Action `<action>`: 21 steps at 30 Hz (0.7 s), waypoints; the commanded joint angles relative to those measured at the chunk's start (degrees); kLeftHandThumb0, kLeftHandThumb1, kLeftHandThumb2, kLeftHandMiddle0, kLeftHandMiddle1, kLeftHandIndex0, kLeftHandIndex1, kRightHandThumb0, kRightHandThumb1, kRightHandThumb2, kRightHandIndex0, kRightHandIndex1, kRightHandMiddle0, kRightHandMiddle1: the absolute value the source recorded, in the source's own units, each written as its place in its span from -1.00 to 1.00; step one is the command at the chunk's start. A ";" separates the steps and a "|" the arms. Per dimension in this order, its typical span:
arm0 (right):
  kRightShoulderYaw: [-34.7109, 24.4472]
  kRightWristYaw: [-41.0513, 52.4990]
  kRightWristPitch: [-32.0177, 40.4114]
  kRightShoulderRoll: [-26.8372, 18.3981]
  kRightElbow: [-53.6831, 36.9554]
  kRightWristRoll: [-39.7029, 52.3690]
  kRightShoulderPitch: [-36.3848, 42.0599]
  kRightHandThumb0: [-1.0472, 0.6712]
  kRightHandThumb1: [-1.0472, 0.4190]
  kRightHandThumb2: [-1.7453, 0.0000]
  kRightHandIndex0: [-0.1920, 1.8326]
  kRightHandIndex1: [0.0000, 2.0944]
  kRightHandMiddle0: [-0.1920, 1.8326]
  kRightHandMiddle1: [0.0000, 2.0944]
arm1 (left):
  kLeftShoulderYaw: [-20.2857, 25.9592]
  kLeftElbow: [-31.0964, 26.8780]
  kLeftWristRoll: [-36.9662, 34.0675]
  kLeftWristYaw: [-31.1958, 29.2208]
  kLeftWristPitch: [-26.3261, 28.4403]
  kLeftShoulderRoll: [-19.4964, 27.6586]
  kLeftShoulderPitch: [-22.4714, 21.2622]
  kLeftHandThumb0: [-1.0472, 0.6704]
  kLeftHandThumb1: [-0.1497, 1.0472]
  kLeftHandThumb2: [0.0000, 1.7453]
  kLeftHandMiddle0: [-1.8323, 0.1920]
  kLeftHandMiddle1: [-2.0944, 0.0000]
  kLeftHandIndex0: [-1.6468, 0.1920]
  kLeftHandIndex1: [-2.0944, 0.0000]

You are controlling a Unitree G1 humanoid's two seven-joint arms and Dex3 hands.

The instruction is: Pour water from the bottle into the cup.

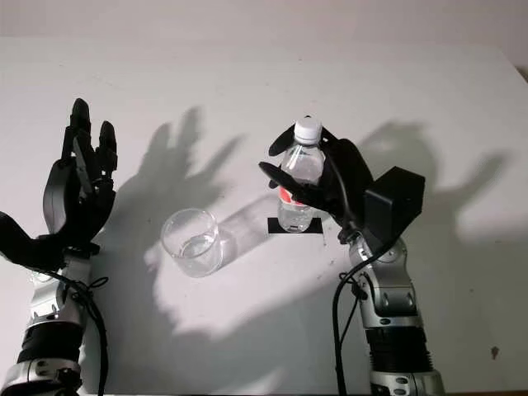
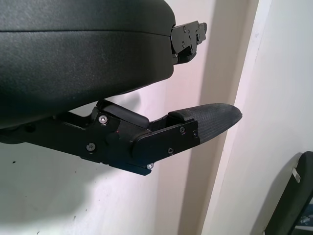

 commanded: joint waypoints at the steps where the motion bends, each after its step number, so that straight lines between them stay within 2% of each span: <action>1: -0.33 0.98 -0.52 -0.29 0.84 1.03 0.31 -0.54 -1.00 0.76 -0.62 1.00 -0.79 0.99 | 0.25 0.27 0.03 -0.22 -0.57 0.62 -0.33 -0.61 1.00 -0.20 1.00 1.00 1.00 1.00; 2: -0.47 1.57 -0.74 -0.37 1.06 1.45 0.44 -0.55 -1.00 0.80 -0.76 0.97 -0.85 0.90 | 0.19 0.04 0.21 0.08 -0.48 0.57 -0.30 -0.61 1.00 -0.20 1.00 1.00 1.00 1.00; 4: -0.68 2.56 -1.16 -0.50 1.42 2.17 0.61 -0.55 -1.00 0.83 -0.84 0.90 -0.87 0.78 | 0.07 -0.31 0.39 0.45 -0.26 0.52 -0.26 -0.61 1.00 -0.19 1.00 1.00 1.00 1.00; 6: -0.49 3.99 -2.21 -1.25 1.91 2.11 0.90 -0.54 -1.00 0.86 -0.89 0.67 -0.89 0.59 | 0.02 -0.22 0.33 0.44 -0.28 0.52 -0.35 -0.61 1.00 -0.19 1.00 1.00 1.00 1.00; 7: -0.21 4.78 -3.14 -1.90 2.21 1.53 1.10 -0.57 -1.00 0.89 -0.91 0.43 -0.92 0.41 | 0.01 -0.20 0.29 0.39 -0.32 0.52 -0.36 -0.61 1.00 -0.18 1.00 1.00 1.00 1.00; 8: 0.03 5.51 -4.24 -2.48 2.56 0.95 1.26 -0.61 -0.99 0.92 -0.90 0.10 -0.94 0.15 | 0.02 -0.09 0.24 0.27 -0.41 0.55 -0.39 -0.61 1.00 -0.18 1.00 1.00 1.00 1.00; 9: 0.17 5.99 -5.05 -2.81 2.86 0.60 1.34 -0.63 -0.99 0.93 -0.86 -0.12 -0.92 -0.02 | 0.03 -0.03 0.22 0.19 -0.47 0.58 -0.41 -0.60 1.00 -0.18 1.00 1.00 1.00 1.00; 11: 0.56 6.87 -7.24 -3.70 3.60 -0.43 1.55 -0.65 -0.98 0.94 -0.82 -0.38 -0.90 -0.23 | 0.08 -0.16 0.06 0.14 -0.30 0.59 -0.40 -0.60 1.00 -0.18 1.00 1.00 1.00 1.00; 12: 0.72 7.60 -8.46 -4.27 4.09 -0.85 1.67 -0.69 -0.96 0.94 -0.80 -0.60 -0.90 -0.43 | 0.10 -0.17 0.08 0.18 -0.31 0.62 -0.39 -0.60 1.00 -0.18 1.00 1.00 1.00 1.00; 13: 0.77 8.27 -9.58 -4.67 4.60 -1.08 1.80 -0.71 -0.95 0.94 -0.81 -0.72 -0.91 -0.54 | 0.12 -0.12 0.15 0.18 -0.42 0.67 -0.40 -0.60 1.00 -0.18 1.00 1.00 1.00 1.00; 14: 0.77 8.71 -10.33 -4.88 5.02 -1.15 1.85 -0.74 -0.93 0.94 -0.82 -0.81 -0.93 -0.64 | 0.12 -0.06 0.21 0.18 -0.51 0.71 -0.40 -0.61 1.00 -0.18 1.00 1.00 1.00 1.00; 17: 0.90 9.88 -11.37 -5.80 5.56 -1.37 2.27 -0.79 -0.89 0.95 -0.89 -0.92 -0.98 -0.77 | 0.09 -0.06 0.13 -0.13 -0.46 0.82 -0.40 -0.62 1.00 -0.18 1.00 1.00 1.00 1.00; 21: 1.24 10.39 -12.53 -6.49 5.49 -2.25 2.70 -0.81 -0.86 0.95 -0.94 -0.96 -1.00 -0.83 | 0.03 -0.24 0.26 0.16 -0.20 0.74 -0.39 -0.61 1.00 -0.18 1.00 1.00 1.00 1.00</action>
